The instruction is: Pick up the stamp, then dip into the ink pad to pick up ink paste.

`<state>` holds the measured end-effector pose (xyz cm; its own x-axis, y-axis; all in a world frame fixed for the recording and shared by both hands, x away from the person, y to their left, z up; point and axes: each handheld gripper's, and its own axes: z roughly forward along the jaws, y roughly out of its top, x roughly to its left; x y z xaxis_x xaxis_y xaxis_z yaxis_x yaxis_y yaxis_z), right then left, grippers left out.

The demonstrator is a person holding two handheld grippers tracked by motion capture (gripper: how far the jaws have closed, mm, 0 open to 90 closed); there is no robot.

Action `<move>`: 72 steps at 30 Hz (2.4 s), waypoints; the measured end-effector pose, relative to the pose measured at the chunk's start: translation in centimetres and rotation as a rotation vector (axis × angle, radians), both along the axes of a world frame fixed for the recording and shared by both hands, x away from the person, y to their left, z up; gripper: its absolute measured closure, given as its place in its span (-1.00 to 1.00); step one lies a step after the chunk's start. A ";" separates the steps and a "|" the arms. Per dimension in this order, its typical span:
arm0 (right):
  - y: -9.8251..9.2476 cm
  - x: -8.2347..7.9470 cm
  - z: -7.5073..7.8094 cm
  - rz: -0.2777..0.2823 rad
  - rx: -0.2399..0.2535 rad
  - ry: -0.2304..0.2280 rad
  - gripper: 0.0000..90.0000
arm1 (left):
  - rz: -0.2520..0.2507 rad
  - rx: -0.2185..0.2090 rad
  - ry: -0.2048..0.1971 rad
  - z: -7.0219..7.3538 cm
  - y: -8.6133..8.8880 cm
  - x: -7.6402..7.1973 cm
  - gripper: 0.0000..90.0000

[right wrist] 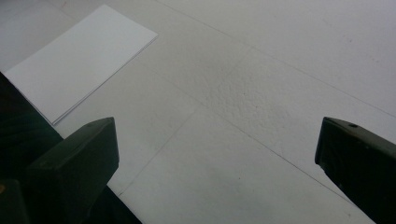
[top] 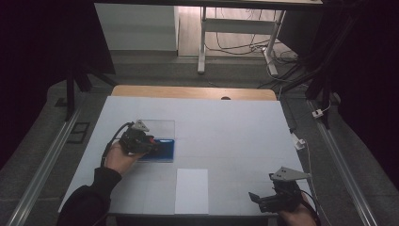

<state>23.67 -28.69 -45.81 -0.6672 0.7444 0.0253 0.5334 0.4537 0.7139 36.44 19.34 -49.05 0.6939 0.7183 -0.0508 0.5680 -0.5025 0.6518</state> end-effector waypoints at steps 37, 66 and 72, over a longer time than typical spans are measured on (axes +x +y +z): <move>-0.2 0.1 0.0 0.006 0.017 0.012 -1.00 | 0.055 -0.034 0.049 0.2 -1.4 0.2 0.29; -0.1 0.2 0.0 0.004 0.013 0.018 -1.00 | 0.110 0.086 -0.005 -1.1 -3.2 -0.4 0.31; -0.1 0.2 -0.1 0.005 0.012 0.021 -1.00 | 0.125 0.008 0.026 -1.5 -2.3 -0.2 0.31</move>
<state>23.91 -28.79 -45.87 -0.6700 0.7408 0.0487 0.5465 0.4477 0.7077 36.22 17.03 -50.52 0.5976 0.7994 -0.0612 0.6431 -0.4323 0.6321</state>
